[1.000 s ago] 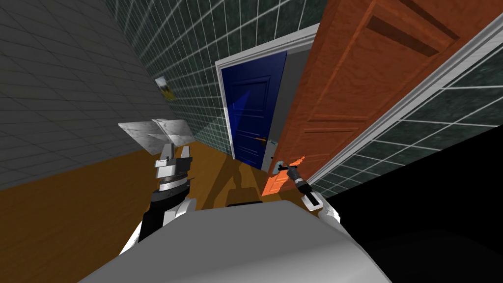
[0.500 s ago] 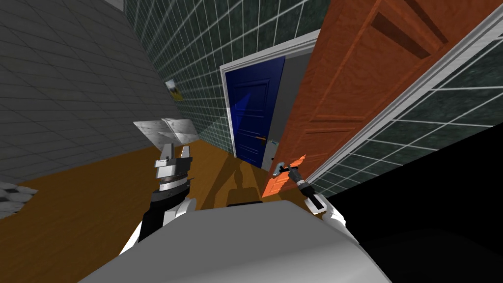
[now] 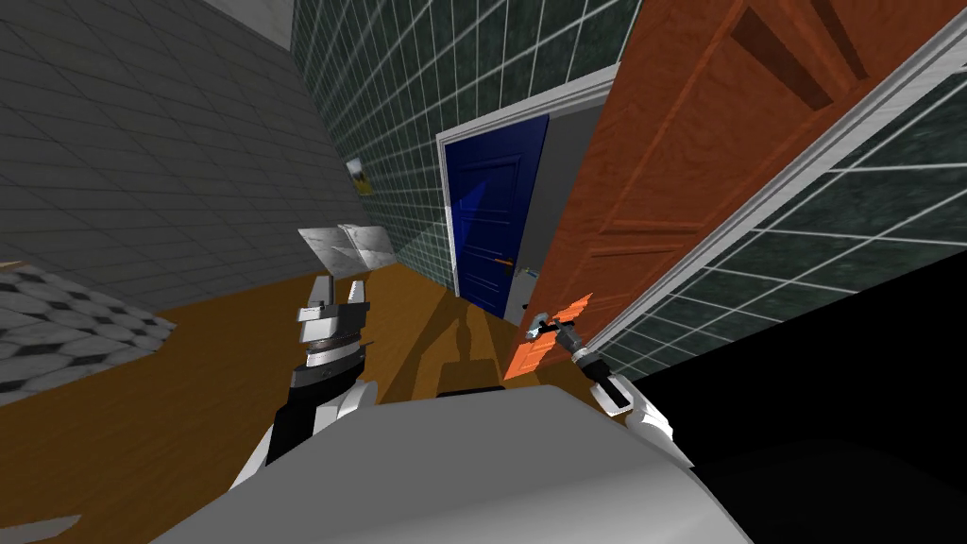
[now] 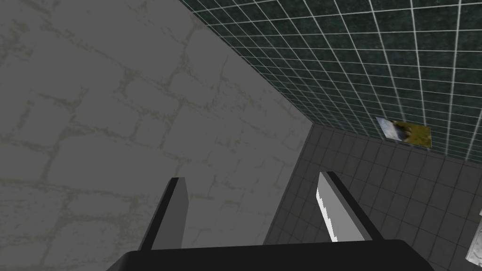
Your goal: Pull the door open
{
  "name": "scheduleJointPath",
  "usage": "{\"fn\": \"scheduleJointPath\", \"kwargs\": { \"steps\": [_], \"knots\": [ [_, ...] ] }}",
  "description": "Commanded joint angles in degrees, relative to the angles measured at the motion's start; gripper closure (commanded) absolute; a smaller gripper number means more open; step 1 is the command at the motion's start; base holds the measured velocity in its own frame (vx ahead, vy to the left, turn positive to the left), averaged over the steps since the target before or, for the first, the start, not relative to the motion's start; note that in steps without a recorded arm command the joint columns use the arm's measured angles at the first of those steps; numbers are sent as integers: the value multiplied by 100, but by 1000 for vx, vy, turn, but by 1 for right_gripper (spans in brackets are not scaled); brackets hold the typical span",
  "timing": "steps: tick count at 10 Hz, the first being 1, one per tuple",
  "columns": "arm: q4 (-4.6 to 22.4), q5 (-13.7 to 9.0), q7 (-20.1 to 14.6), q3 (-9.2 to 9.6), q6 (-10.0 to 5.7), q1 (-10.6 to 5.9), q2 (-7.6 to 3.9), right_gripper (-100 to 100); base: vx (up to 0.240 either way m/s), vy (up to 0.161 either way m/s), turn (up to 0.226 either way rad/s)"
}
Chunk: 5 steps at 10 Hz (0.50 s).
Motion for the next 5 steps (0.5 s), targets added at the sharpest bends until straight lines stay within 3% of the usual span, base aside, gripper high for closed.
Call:
{"fn": "scheduleJointPath", "kwargs": {
  "steps": [1, 4, 5],
  "knots": [
    [37, 35, -54, 28, -170, 49, -30, 100, -217, -100, 122],
    [113, 72, -124, 20, -379, 88, -94, 100, -192, -94, 122],
    [129, 59, -101, -1, -309, 62, -95, 100, -84, -51, 25]
  ]
}}
